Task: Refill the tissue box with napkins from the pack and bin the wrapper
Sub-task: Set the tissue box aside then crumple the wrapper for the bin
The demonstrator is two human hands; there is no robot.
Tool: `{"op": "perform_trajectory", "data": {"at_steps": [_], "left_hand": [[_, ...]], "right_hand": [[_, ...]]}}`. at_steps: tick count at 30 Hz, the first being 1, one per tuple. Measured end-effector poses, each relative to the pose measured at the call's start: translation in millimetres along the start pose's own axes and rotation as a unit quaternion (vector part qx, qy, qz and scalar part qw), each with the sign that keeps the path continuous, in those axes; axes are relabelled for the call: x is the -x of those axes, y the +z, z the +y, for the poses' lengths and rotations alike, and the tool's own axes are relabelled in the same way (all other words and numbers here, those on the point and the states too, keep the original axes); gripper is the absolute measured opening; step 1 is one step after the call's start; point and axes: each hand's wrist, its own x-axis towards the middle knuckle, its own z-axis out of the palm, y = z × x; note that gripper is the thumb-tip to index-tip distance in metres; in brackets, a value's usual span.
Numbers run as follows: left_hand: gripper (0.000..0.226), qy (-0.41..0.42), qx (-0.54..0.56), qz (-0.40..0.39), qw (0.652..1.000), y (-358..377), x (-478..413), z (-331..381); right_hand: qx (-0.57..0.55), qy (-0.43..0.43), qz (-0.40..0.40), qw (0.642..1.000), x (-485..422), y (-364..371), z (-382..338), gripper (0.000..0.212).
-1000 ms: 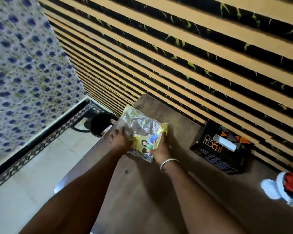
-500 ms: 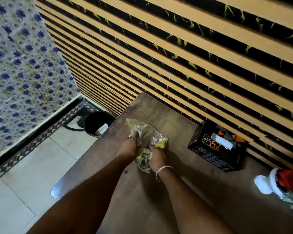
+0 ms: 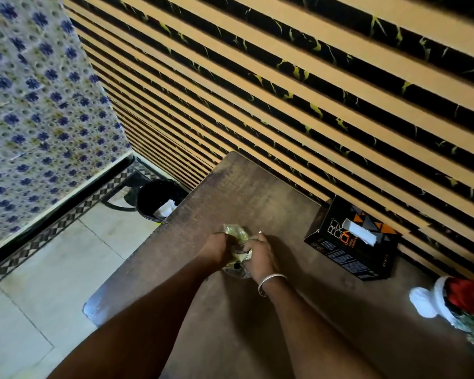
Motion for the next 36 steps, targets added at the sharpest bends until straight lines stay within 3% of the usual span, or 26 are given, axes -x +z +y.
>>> {"op": "perform_trajectory", "data": {"at_steps": [5,8,14,17,24,32,34,36], "left_hand": [[0.023,0.025,0.041,0.045,0.998,-2.8,25.7,6.4],[0.034,0.045,0.023,0.064,0.997,-7.9,40.0,9.1],[0.013,0.021,0.011,0.123,0.992,-31.8,69.3,9.8],[0.017,-0.003,0.008,0.145,0.989,-50.8,85.1,2.8],[0.016,-0.046,0.002,0.217,0.975,-96.9,133.6,-35.8],[0.014,-0.027,0.037,0.238,0.970,-152.2,155.6,-108.8],[0.008,-0.036,0.041,0.231,0.971,-176.3,156.9,-138.5],[0.016,-0.030,0.051,0.231,0.971,-198.6,157.2,-158.7]], "right_hand": [[0.000,-0.039,0.007,0.999,16.9,-10.2,-8.6,0.028],[-0.027,-0.047,0.008,0.999,22.4,-11.0,-15.1,0.030],[-0.057,-0.070,0.045,0.995,34.2,-6.4,-41.1,0.024],[-0.072,-0.097,0.054,0.991,39.4,-0.3,-66.5,0.023],[-0.105,-0.158,0.051,0.981,62.7,30.8,-136.5,0.023],[-0.150,-0.136,-0.010,0.979,59.1,75.4,-209.9,0.036],[-0.154,-0.126,-0.019,0.980,54.9,98.9,-240.0,0.033],[-0.162,-0.112,-0.018,0.980,52.0,117.7,-266.0,0.028]]}}
